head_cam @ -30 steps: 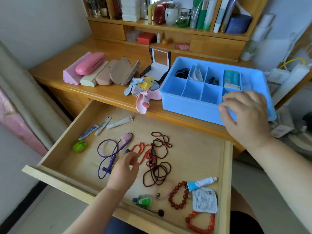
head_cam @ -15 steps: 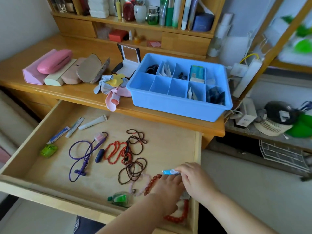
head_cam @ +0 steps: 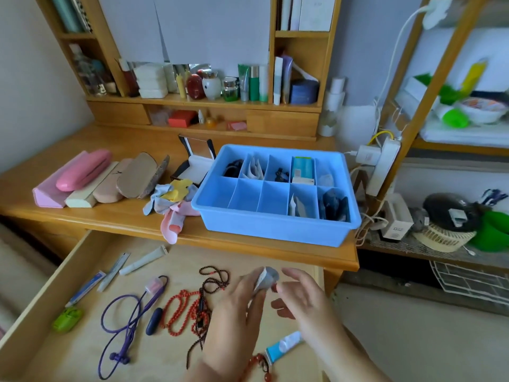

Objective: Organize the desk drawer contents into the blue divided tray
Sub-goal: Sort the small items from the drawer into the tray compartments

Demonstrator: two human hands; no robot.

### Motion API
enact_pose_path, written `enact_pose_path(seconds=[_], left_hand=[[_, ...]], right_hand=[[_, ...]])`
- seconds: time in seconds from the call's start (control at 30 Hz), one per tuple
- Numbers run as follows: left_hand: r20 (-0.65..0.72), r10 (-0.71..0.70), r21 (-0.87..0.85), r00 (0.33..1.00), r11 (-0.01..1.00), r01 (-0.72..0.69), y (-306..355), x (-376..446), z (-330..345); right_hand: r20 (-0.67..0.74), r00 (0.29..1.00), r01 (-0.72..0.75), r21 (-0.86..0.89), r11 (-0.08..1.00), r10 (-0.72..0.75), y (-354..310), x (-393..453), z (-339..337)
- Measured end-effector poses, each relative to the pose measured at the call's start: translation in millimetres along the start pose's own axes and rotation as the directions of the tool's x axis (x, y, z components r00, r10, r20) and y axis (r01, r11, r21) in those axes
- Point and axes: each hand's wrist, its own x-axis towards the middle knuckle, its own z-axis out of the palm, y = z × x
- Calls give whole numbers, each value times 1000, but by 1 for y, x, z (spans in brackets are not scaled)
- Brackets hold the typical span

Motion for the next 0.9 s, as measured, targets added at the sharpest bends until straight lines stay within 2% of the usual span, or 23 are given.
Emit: enact_pose_path(seconds=[0.1, 0.17, 0.2, 0.27, 0.33, 0.4, 0.5, 0.57, 0.63, 0.73, 0.8, 0.9], left_hand=[[48, 109, 88, 993, 990, -113, 27, 15, 1], [164, 215, 83, 963, 970, -230, 43, 23, 2], [198, 231, 56, 953, 968, -246, 48, 25, -1], [178, 231, -35, 956, 973, -229, 54, 40, -9], [55, 196, -116, 979, 975, -189, 59, 64, -16], [-21, 215, -80, 976, 973, -216, 64, 92, -17], [125, 194, 29, 973, 979, -199, 64, 126, -7], [212, 187, 232, 959, 944, -236, 60, 139, 3], [238, 167, 404, 957, 879, -254, 57, 145, 9], [208, 175, 566, 962, 781, -265, 61, 147, 11], [230, 191, 625, 954, 723, -295, 64, 148, 14], [307, 235, 594, 922, 710, -379, 63, 149, 20]], right_hand=[[65, 996, 44, 181, 982, -56, -15, 8, 11], [-42, 997, 71, 320, 945, -60, -22, 17, 5], [-96, 995, 70, 401, 913, -34, -24, 19, 1], [-163, 987, 80, 505, 859, 4, -28, 23, -10], [-215, 976, 137, 501, 855, -31, -34, 26, -23], [-261, 960, 219, 463, 859, -105, -46, 28, -32], [-328, 931, 307, 462, 832, -162, -61, 31, -48], [-364, 921, 314, 481, 819, -140, -66, 32, -58], [-392, 913, 311, 483, 818, -115, -67, 32, -65], [-404, 910, 306, 495, 813, -96, -66, 29, -71], [-403, 910, 302, 496, 814, -92, -66, 28, -74], [-395, 913, 300, 483, 823, -102, -71, 29, -76]])
